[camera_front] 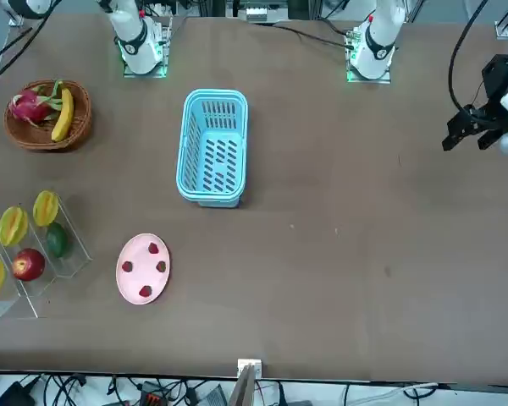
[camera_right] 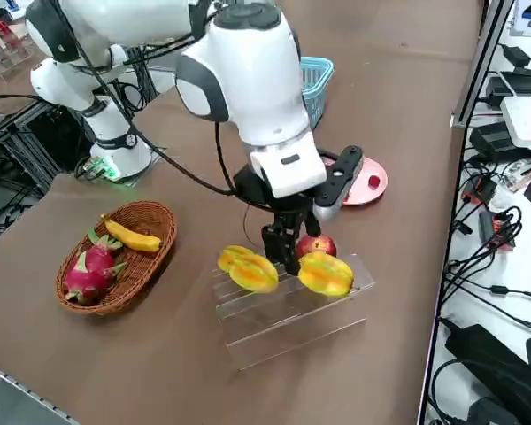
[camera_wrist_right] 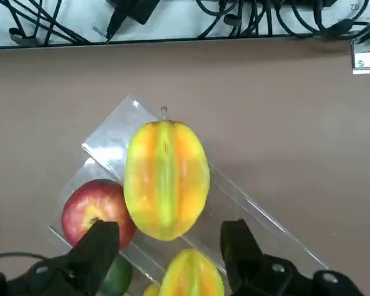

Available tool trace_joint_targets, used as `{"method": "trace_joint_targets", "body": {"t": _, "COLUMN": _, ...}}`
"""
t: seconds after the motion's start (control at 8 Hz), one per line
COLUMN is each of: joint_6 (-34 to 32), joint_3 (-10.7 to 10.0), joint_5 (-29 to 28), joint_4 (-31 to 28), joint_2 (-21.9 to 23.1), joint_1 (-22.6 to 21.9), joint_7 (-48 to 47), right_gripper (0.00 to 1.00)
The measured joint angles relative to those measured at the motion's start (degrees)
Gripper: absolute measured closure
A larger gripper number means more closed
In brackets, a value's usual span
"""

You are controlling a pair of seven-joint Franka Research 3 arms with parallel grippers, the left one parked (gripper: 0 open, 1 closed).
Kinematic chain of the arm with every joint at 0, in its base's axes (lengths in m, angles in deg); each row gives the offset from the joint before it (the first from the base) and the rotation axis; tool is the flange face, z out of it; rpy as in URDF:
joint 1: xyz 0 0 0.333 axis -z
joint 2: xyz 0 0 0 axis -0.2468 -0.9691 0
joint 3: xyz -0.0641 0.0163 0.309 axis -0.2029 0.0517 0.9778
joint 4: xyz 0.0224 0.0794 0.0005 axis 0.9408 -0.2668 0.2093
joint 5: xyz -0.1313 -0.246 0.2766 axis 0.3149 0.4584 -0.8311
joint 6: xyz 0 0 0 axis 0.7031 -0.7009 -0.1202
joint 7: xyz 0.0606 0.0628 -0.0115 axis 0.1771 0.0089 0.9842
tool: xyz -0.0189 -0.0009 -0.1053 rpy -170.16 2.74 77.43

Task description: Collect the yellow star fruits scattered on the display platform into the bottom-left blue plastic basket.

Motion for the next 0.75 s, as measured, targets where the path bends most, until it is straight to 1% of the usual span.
{"method": "trace_joint_targets", "body": {"t": 0.38, "joint_6": 0.42, "joint_3": 0.01, "joint_5": -2.25, "joint_4": 1.78, "joint_2": -1.76, "joint_1": 0.79, "joint_7": 0.0, "right_gripper": 0.0}}
{"method": "trace_joint_targets", "body": {"t": 0.75, "joint_6": 1.05, "joint_3": 0.07, "joint_5": -2.9, "joint_4": 2.44, "joint_2": -3.13, "joint_1": 0.9, "joint_7": 0.0, "right_gripper": 0.0}}
